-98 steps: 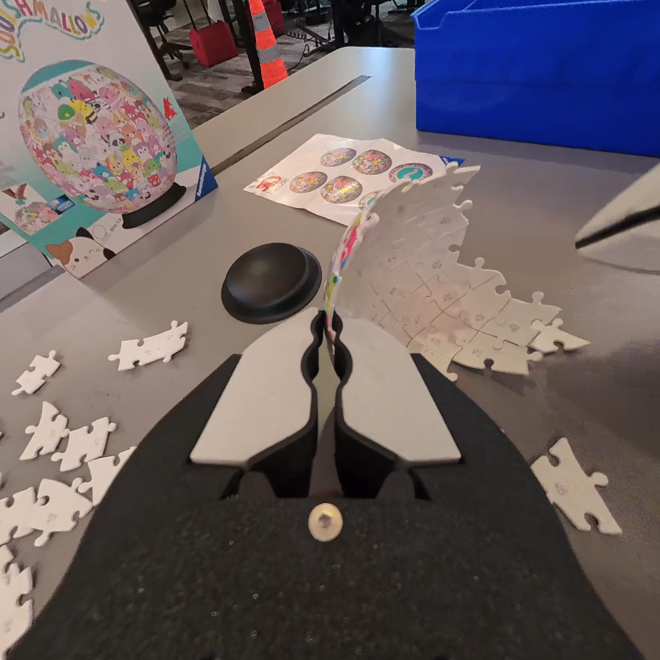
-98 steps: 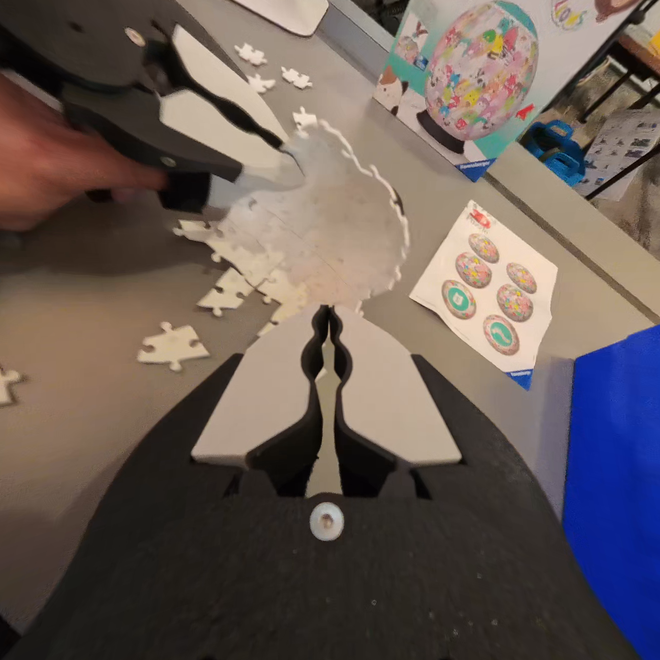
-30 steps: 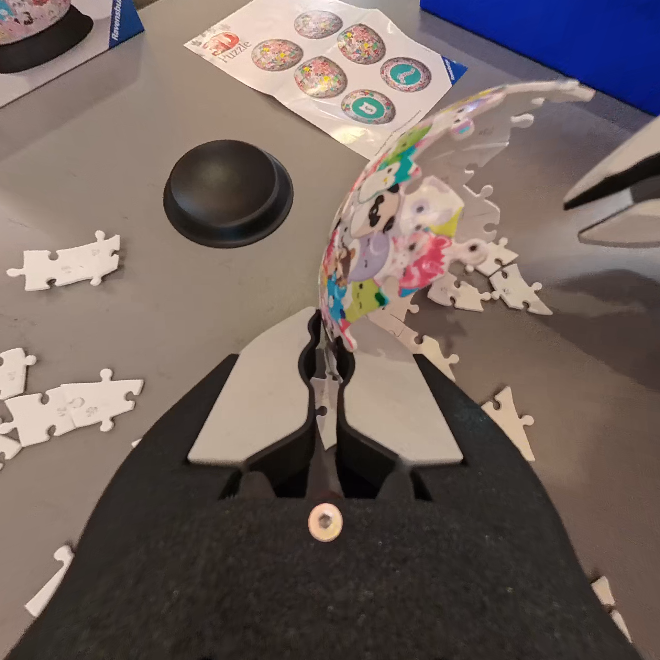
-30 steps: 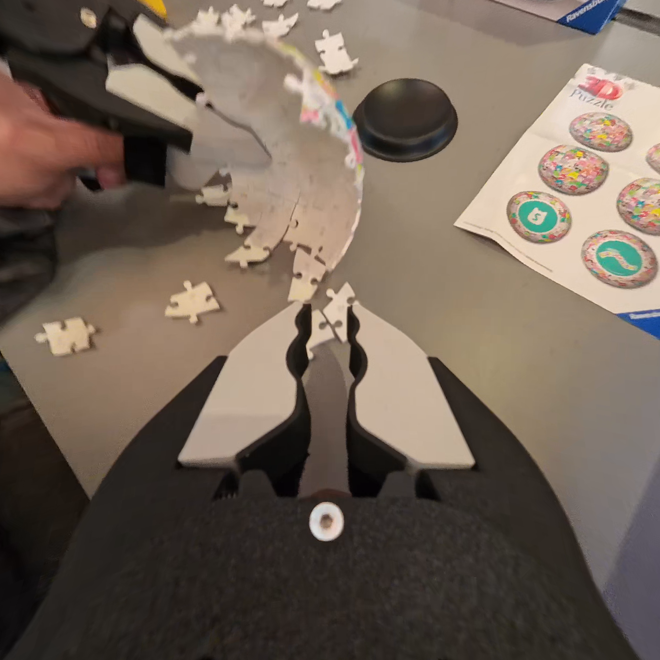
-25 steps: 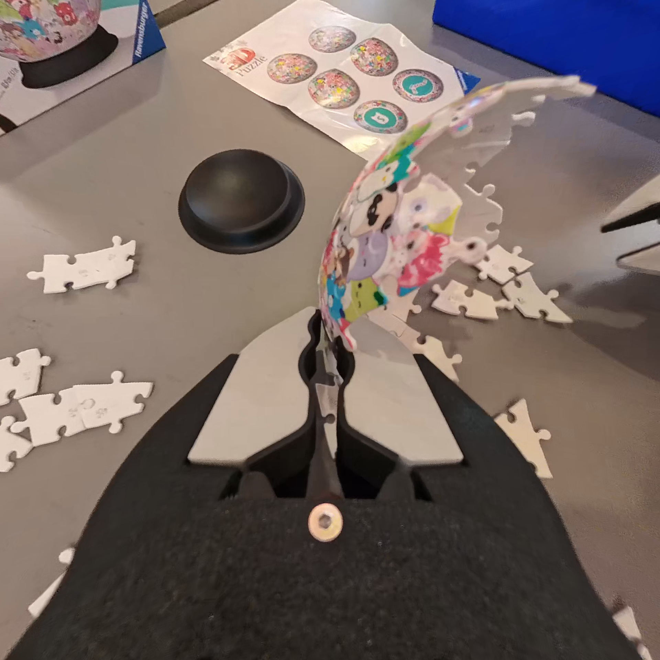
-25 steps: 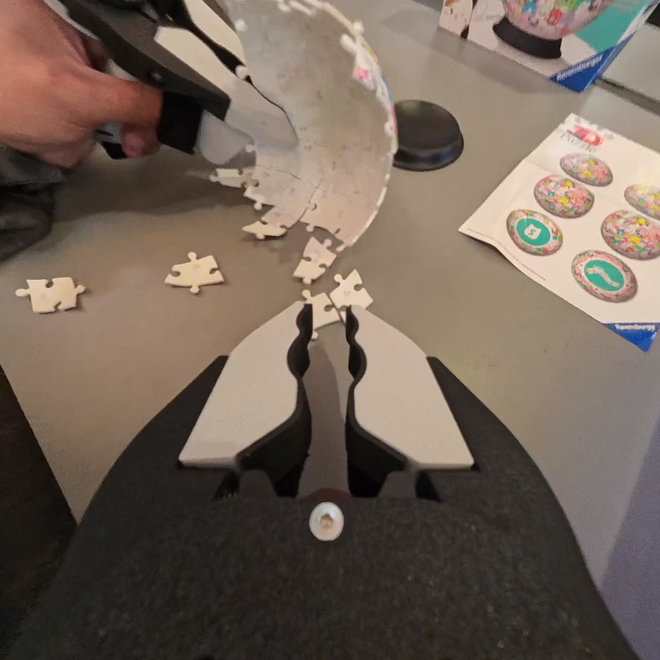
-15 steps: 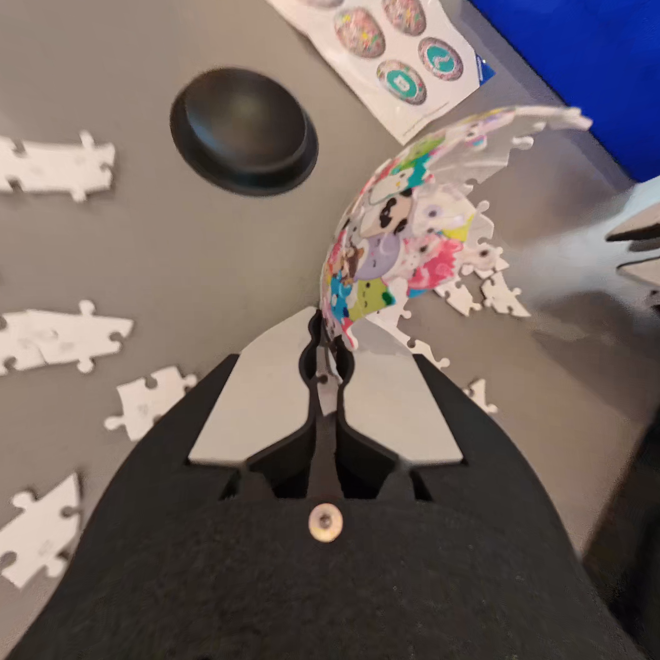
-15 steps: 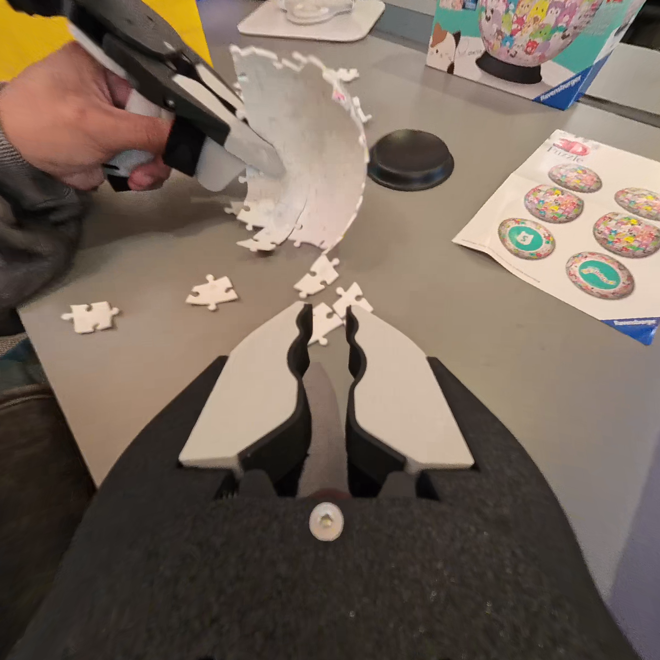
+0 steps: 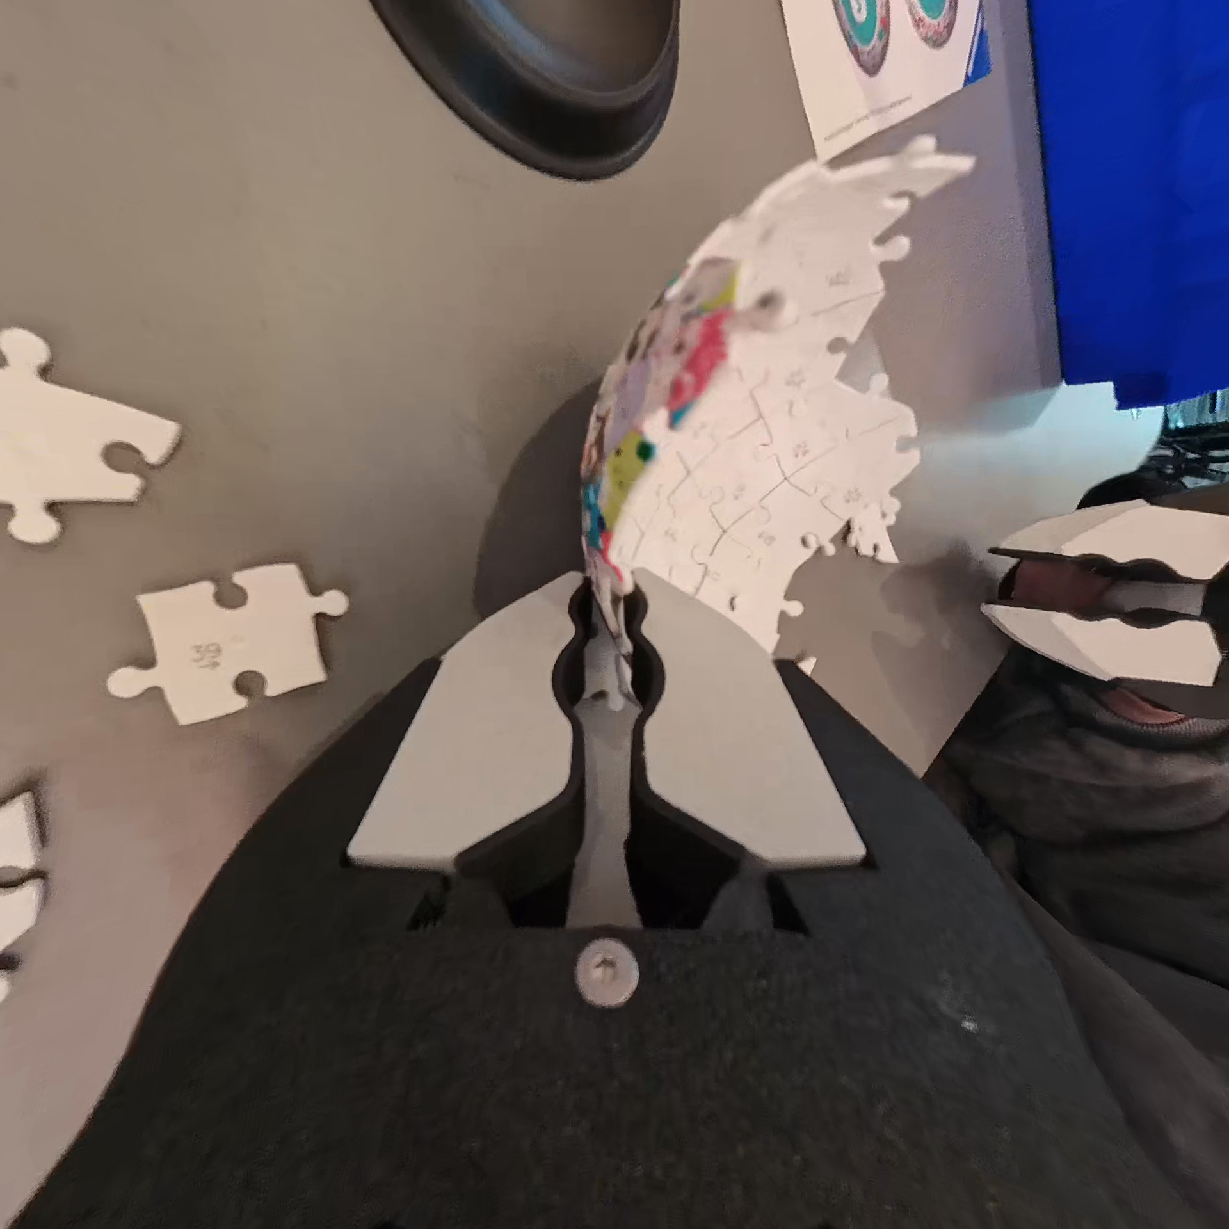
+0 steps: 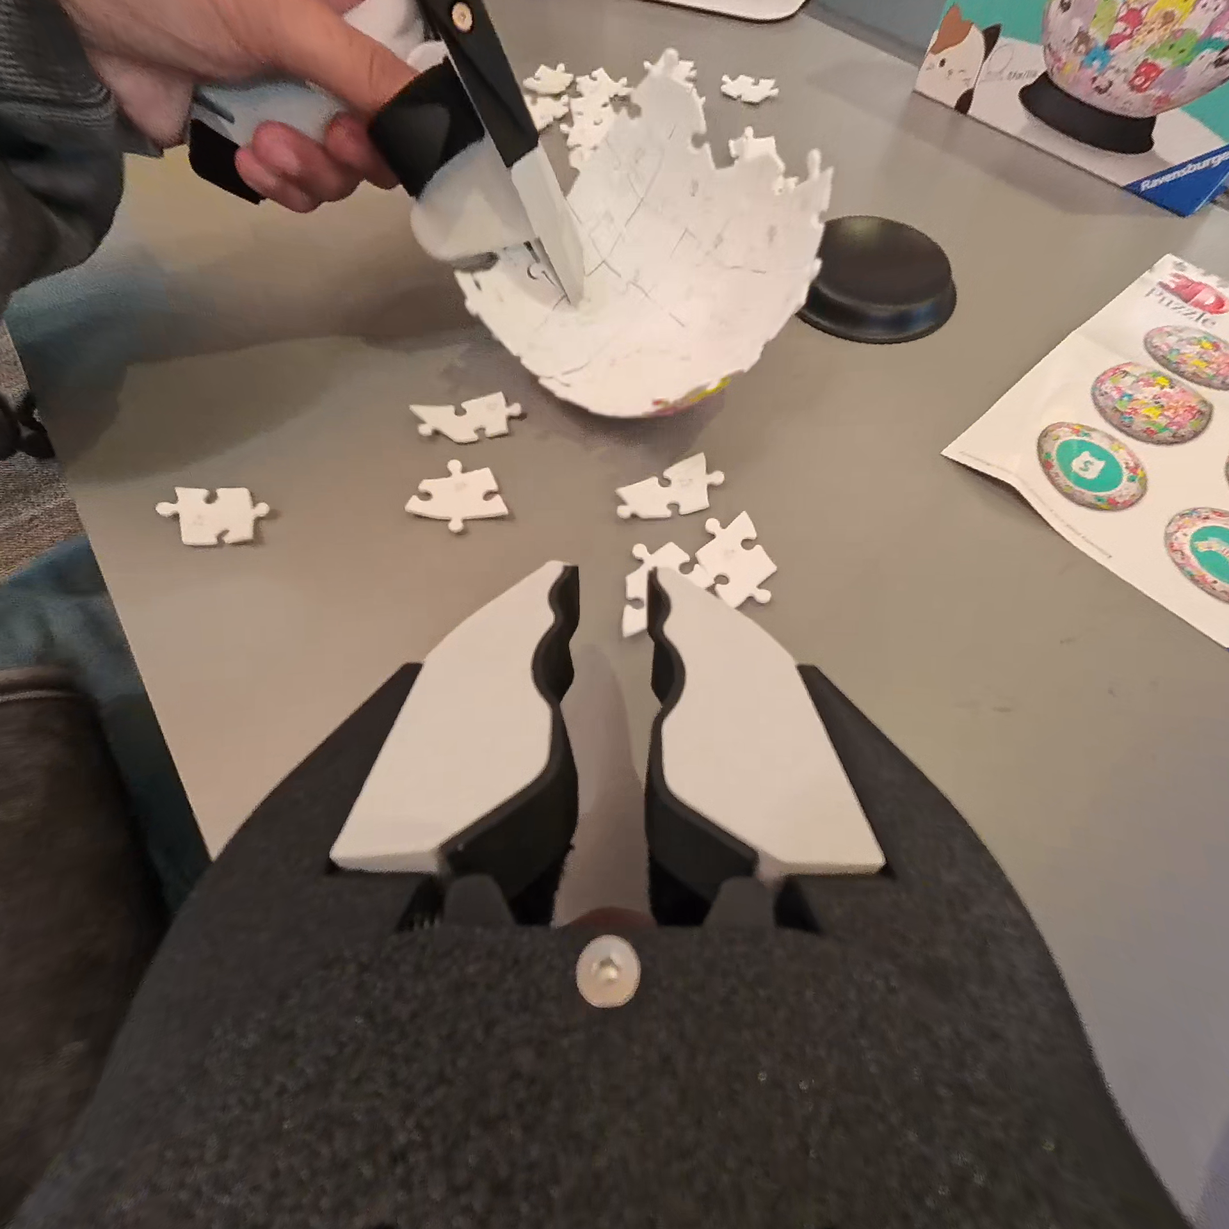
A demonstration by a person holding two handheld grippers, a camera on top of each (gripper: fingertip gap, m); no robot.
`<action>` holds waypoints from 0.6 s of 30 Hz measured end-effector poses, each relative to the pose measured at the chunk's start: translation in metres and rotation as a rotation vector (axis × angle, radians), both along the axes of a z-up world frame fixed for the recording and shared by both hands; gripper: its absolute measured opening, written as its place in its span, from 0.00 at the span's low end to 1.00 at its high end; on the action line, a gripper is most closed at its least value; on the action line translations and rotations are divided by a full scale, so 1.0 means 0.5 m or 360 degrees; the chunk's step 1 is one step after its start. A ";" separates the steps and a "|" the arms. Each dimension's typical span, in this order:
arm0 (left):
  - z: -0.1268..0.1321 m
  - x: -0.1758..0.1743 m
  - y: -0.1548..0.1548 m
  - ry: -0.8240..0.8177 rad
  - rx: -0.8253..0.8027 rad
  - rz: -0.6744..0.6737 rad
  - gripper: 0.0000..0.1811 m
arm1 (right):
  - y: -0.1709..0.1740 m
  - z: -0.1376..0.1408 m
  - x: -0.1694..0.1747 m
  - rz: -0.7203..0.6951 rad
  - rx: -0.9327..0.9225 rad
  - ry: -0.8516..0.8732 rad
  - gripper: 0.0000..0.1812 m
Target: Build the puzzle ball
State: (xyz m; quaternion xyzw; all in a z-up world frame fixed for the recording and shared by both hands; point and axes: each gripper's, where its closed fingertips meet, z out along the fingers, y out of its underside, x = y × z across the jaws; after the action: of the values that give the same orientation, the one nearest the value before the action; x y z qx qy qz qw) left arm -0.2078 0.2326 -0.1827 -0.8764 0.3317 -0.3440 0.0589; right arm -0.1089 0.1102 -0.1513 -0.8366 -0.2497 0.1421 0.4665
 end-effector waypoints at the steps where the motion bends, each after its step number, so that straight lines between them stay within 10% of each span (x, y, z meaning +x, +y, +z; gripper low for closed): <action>1: -0.002 -0.002 0.002 0.0006 0.0013 0.0009 0.04 | 0.000 -0.002 0.001 -0.0001 -0.0010 0.0003 0.11; 12: 0.021 -0.020 0.019 -0.0087 0.0023 0.0146 0.19 | -0.014 0.004 0.010 -0.0055 0.0015 0.0015 0.11; 18: 0.147 -0.103 -0.022 -0.0512 0.0320 0.0327 0.26 | -0.057 0.040 0.026 -0.0165 0.0215 -0.0034 0.12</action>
State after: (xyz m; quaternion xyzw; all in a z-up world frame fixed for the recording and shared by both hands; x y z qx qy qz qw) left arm -0.2591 0.2217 -0.1093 -0.8292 0.2595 -0.4368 0.2330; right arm -0.0958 0.0819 -0.1315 -0.8165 -0.2200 0.0916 0.5259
